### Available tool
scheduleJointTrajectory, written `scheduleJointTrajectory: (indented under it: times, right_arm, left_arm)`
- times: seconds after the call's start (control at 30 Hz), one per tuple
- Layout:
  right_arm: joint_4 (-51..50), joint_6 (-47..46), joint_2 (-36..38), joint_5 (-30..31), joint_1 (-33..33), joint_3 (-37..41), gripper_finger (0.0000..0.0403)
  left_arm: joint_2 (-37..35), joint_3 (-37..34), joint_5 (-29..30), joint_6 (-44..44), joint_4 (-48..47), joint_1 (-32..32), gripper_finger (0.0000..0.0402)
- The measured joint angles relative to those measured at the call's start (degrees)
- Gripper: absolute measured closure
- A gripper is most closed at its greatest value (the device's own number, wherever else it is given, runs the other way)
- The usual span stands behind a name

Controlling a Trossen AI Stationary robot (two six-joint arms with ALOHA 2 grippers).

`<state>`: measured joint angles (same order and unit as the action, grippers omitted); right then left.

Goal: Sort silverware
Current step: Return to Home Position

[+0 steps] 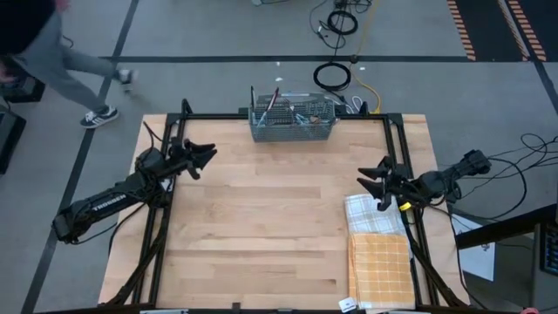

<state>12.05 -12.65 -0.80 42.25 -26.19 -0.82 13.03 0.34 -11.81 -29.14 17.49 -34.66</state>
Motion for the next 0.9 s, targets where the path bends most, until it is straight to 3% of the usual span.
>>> scheduleJointTrajectory:
  times: [0.17, 0.33, 0.5, 0.73, 0.9]
  right_arm:
    - [-1.7, 0.6, -0.1, 4.3, 1.3, 0.0, 0.0227]
    - [-8.1, -7.4, -0.1, 12.0, 1.8, 0.0, 0.0227]
    - [-8.4, -9.9, -0.1, 10.2, 1.8, 0.0, 0.0227]
    - [-8.1, -4.3, -0.1, 8.6, 1.7, 0.0, 0.0227]
    - [-7.7, -4.0, -0.1, 8.4, 1.7, 0.0, 0.0227]
  left_arm:
    - [-0.1, 0.0, -2.4, 1.3, -2.4, 0.0, 0.0222]
    - [-0.1, 0.0, -4.5, 4.7, -3.4, 0.0, 0.0222]
    - [-0.1, 0.0, -4.5, 6.1, -3.5, 0.0, 0.0222]
    - [-0.1, 0.0, -4.8, 9.9, -6.1, 0.0, 0.0222]
    - [-0.1, 0.0, -9.0, 4.7, -6.5, 0.2, 0.0222]
